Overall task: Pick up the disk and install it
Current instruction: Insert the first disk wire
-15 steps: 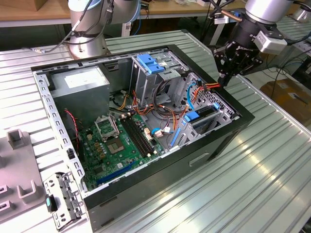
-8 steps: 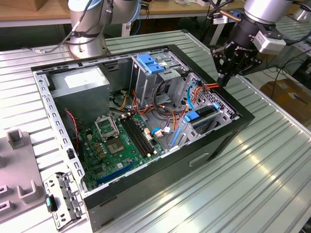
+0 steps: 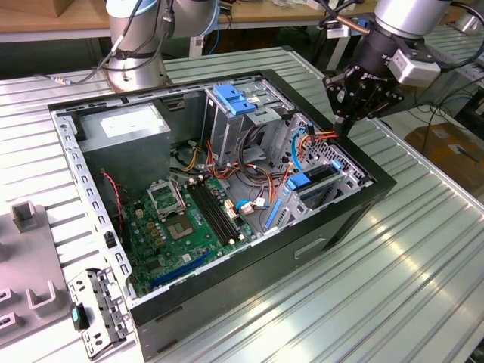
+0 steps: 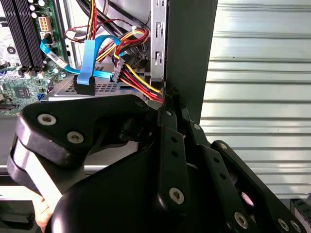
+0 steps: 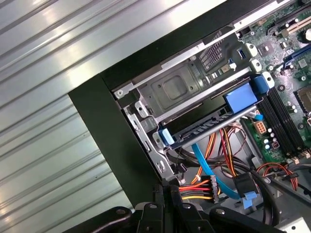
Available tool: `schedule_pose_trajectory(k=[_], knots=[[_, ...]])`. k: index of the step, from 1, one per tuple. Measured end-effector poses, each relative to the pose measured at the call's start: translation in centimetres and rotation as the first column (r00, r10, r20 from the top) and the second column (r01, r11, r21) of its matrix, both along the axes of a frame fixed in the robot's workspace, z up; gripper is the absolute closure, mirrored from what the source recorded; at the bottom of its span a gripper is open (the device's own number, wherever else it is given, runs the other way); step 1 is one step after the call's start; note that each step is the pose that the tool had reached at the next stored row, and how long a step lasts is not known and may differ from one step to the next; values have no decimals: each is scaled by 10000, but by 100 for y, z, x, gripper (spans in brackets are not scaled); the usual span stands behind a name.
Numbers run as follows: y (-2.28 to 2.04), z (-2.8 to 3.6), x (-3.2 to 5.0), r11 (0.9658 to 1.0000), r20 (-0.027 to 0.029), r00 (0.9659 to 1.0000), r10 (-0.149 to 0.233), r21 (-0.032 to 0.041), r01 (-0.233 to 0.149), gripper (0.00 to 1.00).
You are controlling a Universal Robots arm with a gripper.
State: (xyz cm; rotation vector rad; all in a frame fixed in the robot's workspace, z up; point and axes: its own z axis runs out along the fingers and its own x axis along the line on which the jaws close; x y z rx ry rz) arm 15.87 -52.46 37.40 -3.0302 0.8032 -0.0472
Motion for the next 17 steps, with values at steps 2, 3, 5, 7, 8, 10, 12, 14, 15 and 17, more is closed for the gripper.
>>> schedule_pose_trajectory(k=[2,3,5,7,8,10,12,14,15,17], knots=[[1,0,0,9997,0,9997,-226,-1,226,84],[1,0,-1,9992,0,9992,-402,0,402,84],[0,-1,-1,9972,0,9972,-750,1,750,84],[0,-1,-1,9922,0,9922,-1248,1,1248,84],[1,0,-9,9916,0,9916,-1295,0,1295,84],[0,0,-37,9915,0,9915,-1297,0,1297,84],[-2,-1,-51,9915,0,9915,-1299,0,1299,84],[-1,-1,-51,9883,0,9883,-1524,1,1524,84],[-1,-1,-51,9842,0,9842,-1769,0,1769,84],[-1,-1,-52,9775,0,9775,-2109,0,2109,84]])
